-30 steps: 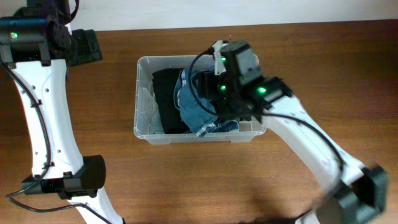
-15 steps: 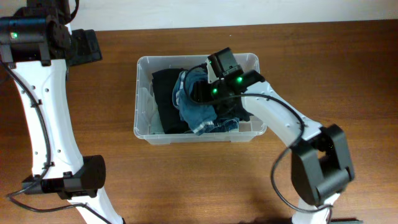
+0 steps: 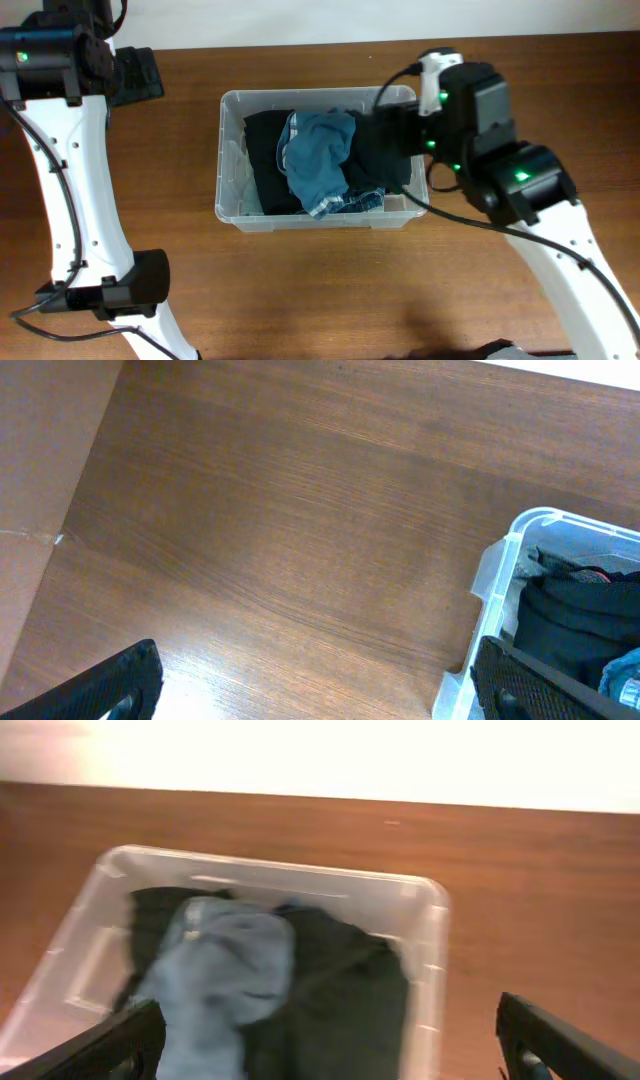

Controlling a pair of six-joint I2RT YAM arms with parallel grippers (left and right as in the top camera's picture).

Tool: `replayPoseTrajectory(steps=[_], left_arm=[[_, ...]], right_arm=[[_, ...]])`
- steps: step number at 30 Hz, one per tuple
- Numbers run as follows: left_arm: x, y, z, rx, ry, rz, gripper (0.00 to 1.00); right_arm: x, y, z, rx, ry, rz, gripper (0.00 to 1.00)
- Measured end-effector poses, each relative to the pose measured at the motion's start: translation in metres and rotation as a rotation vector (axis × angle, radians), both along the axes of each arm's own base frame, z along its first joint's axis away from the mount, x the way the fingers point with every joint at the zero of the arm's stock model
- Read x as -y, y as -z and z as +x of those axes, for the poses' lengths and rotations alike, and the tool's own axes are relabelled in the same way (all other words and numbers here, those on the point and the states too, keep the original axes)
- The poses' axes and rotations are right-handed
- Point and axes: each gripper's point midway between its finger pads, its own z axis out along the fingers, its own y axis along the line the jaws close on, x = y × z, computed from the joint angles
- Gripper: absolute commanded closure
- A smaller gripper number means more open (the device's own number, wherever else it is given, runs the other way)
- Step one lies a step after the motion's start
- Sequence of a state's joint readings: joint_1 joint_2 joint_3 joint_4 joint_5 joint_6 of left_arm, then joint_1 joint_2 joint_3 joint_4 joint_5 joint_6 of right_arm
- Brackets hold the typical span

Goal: Pack container

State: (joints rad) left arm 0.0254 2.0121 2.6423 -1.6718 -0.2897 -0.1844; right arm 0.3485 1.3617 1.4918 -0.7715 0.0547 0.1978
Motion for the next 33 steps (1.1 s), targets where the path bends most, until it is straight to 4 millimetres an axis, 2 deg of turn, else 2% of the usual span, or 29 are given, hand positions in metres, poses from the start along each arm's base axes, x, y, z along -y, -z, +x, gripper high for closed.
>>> replayPoseTrajectory(steps=[4, 7, 9, 11, 15, 21, 27, 30, 33], left_arm=[[0.000, 0.000, 0.000, 0.000, 0.000, 0.000, 0.01], [0.000, 0.000, 0.000, 0.000, 0.000, 0.000, 0.01], [0.000, 0.000, 0.000, 0.000, 0.000, 0.000, 0.01], [0.000, 0.000, 0.000, 0.000, 0.000, 0.000, 0.01], [0.000, 0.000, 0.000, 0.000, 0.000, 0.000, 0.01], [0.000, 0.000, 0.000, 0.000, 0.000, 0.000, 0.01], [0.000, 0.000, 0.000, 0.000, 0.000, 0.000, 0.01], [0.000, 0.000, 0.000, 0.000, 0.000, 0.000, 0.01], [0.000, 0.000, 0.000, 0.000, 0.000, 0.000, 0.00]], right_arm=[[0.040, -0.009, -0.004, 0.014, 0.112, -0.023, 0.01], [0.066, -0.037, -0.012, 0.099, 0.179, -0.005, 0.01], [0.074, -0.053, -0.018, 0.147, 0.198, 0.009, 0.01], [0.082, -0.077, -0.036, 0.218, 0.211, 0.030, 0.01], [0.086, -0.096, -0.056, 0.273, 0.213, 0.047, 0.01], [0.088, -0.088, -0.072, 0.232, 0.206, 0.039, 0.01], [0.067, -0.061, -0.088, 0.095, 0.088, 0.078, 0.02], [0.066, -0.045, -0.096, 0.026, 0.062, 0.039, 0.01], [0.069, -0.043, -0.098, 0.026, 0.053, 0.005, 0.01]])
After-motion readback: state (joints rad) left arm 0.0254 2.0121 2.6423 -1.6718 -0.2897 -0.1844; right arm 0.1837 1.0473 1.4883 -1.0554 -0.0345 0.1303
